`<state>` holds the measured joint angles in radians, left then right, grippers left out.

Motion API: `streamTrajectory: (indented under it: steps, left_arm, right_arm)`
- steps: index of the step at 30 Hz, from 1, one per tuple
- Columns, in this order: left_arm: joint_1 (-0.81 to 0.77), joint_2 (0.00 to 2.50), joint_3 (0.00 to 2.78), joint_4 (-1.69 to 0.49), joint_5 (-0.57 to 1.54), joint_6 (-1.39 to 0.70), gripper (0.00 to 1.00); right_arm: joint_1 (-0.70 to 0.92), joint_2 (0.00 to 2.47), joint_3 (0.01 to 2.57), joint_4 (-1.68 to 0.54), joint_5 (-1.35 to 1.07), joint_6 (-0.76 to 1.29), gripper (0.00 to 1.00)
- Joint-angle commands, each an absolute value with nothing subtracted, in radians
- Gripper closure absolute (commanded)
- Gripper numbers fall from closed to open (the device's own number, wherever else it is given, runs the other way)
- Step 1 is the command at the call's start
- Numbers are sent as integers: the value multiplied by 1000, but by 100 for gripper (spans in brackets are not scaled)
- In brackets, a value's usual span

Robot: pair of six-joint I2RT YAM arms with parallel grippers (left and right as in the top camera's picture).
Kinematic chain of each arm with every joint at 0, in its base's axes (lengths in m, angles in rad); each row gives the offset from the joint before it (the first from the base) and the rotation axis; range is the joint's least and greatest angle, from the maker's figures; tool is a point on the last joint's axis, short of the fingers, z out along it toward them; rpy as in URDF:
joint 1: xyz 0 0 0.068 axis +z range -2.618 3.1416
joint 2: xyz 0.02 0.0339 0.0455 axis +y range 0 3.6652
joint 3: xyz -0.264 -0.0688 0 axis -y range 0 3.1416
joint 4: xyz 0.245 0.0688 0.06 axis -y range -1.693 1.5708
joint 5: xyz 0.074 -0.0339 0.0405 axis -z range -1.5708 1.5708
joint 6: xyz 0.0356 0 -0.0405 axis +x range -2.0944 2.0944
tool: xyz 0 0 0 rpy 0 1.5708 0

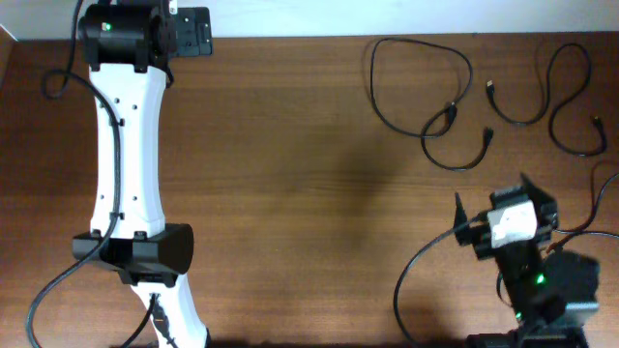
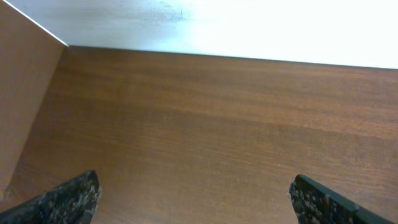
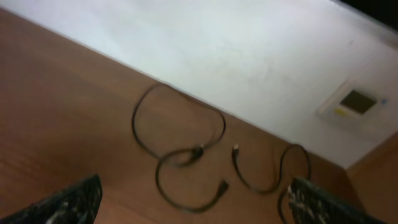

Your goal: Untangle cables

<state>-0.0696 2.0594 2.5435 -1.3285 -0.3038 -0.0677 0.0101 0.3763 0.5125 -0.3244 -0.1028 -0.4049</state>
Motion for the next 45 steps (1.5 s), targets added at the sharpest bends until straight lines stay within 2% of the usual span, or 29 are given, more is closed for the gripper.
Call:
streamTrajectory:
  steps: [1, 3, 12, 30, 34, 38, 45]
  left_arm:
    - [-62, 2059, 2553, -1326, -311, -52, 1]
    - [-62, 2059, 2553, -1326, -311, -52, 1]
    - [-62, 2059, 2553, -1326, -311, -52, 1]
    - [-63, 2054, 2553, -1328, -312, -52, 1]
    - [-65, 1975, 2538, -1217, -242, -52, 1]
    - [-65, 1797, 2330, -1026, -199, -52, 1]
    - [-65, 1336, 1680, -735, -202, -52, 1]
  right_arm:
    - [5, 278, 362, -221, -156, -411, 5]
    - [4, 191, 230, -126, -188, -411, 5]
    - [4, 3, 6, -60, -199, -411, 5]
    - [5, 3, 6, -64, -142, -411, 5]
    - [5, 3, 6, -64, -142, -411, 5]
    - [5, 3, 6, -64, -142, -411, 5]
    - [5, 3, 6, -64, -142, -411, 5]
